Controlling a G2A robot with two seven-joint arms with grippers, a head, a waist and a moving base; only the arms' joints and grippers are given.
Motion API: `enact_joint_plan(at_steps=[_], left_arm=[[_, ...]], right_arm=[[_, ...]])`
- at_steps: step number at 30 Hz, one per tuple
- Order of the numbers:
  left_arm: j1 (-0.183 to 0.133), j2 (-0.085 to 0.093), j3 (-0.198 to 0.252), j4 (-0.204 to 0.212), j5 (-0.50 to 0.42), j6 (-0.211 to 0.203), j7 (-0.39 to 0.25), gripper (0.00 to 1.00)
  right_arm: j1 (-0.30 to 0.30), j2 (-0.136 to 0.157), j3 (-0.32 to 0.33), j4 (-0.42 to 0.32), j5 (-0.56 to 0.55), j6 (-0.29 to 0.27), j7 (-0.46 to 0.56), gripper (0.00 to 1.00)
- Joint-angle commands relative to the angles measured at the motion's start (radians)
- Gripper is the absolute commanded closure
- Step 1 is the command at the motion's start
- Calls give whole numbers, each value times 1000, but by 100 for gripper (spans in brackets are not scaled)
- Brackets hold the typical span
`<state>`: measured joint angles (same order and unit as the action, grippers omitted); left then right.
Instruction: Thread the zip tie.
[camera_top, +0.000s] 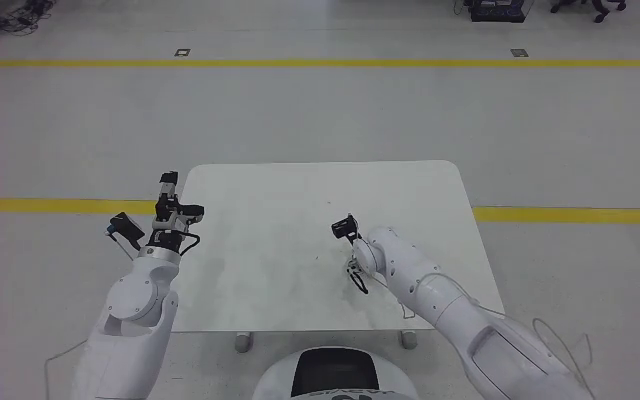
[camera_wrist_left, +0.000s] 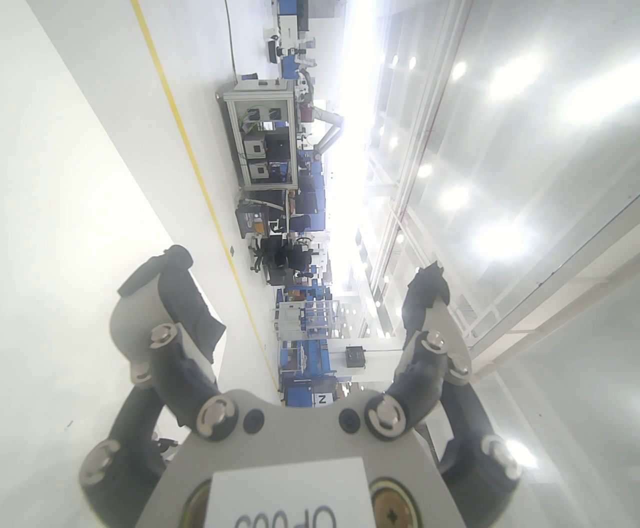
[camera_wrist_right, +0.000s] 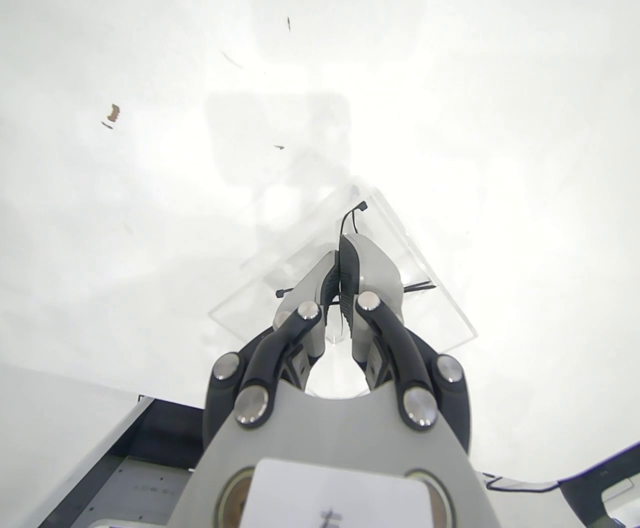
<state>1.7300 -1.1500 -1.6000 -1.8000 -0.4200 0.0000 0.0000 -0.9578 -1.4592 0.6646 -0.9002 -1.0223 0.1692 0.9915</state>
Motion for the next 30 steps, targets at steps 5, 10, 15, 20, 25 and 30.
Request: enact_joint_plan(at_steps=[5, 10, 15, 20, 25, 30], left_arm=[[0, 0, 0, 0, 0, 0, 0, 0], [0, 0, 0, 0, 0, 0, 0, 0], [0, 0, 0, 0, 0, 0, 0, 0], [0, 0, 0, 0, 0, 0, 0, 0], [0, 0, 0, 0, 0, 0, 0, 0], [0, 0, 0, 0, 0, 0, 0, 0]], right_arm=[[-14, 14, 35, -63, -17, -4, 14, 100], [-53, 45, 99, -157, -29, -26, 28, 100], [-135, 91, 212, -293, -17, -85, 37, 100], [-223, 130, 323, -406, 6, -154, 40, 100], [-297, 159, 425, -483, 83, -252, 24, 100], [-347, 180, 511, -507, 201, -374, 5, 100]])
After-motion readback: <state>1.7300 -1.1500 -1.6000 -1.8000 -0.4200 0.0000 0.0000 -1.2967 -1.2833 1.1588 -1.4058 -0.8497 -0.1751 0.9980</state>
